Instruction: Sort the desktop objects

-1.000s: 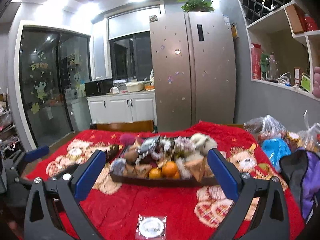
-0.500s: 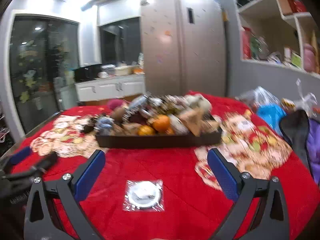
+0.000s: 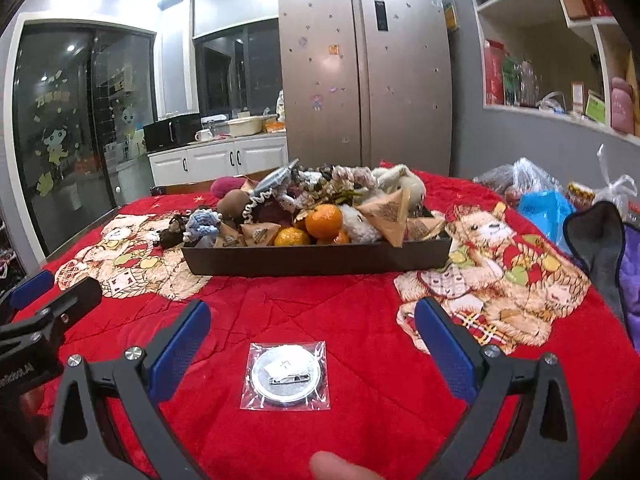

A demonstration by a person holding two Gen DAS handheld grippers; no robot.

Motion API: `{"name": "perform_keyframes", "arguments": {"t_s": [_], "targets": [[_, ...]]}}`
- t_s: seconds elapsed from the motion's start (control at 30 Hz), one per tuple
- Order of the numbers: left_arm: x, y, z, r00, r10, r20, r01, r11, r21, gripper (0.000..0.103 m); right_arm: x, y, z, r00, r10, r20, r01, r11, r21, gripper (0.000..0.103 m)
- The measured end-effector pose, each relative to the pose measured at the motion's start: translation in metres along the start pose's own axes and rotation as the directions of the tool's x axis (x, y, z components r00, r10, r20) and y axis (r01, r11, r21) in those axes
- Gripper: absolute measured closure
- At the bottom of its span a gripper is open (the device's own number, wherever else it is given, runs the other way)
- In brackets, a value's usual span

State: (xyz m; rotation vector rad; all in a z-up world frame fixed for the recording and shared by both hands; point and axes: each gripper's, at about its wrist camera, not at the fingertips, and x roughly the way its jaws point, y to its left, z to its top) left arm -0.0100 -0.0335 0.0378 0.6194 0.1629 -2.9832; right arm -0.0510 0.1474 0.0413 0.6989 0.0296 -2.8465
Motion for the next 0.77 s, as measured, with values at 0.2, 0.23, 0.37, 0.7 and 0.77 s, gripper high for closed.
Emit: {"name": "perform_keyframes", "arguments": {"t_s": [0.2,0.23,0.37,0.7,0.77], "targets": [[-0.004,-0.002,-0.001,1.0,-0.026,0.016,0.025,1.0,0.018,0.0,-0.002,0.013,-0.001,1.0,-0.018,0.019,0.019,0.998,-0.065,0.0],[-0.003,-0.003,0.0,0.999,-0.035,0.009,0.035,0.999,0.021,0.0,-0.002,0.014,-0.001,1.0,-0.022,0.018,0.023,0.997,-0.07,0.0],[0.0,-0.003,-0.001,0.998,-0.061,-0.011,0.061,0.998,0.019,0.0,-0.001,0.012,-0.002,1.0,-0.017,0.012,0.018,0.998,-0.065,0.0],[-0.001,-0.01,-0.003,0.995,-0.098,-0.025,0.099,0.994,0.053,0.0,0.002,0.009,-0.002,1.0,-0.013,-0.005,0.013,0.999,-0.051,0.0],[-0.001,-0.01,-0.003,0.995,-0.1,-0.027,0.102,0.993,0.056,0.0,0.003,0.009,-0.002,1.0,-0.013,-0.008,0.012,0.999,-0.053,0.0]]}}
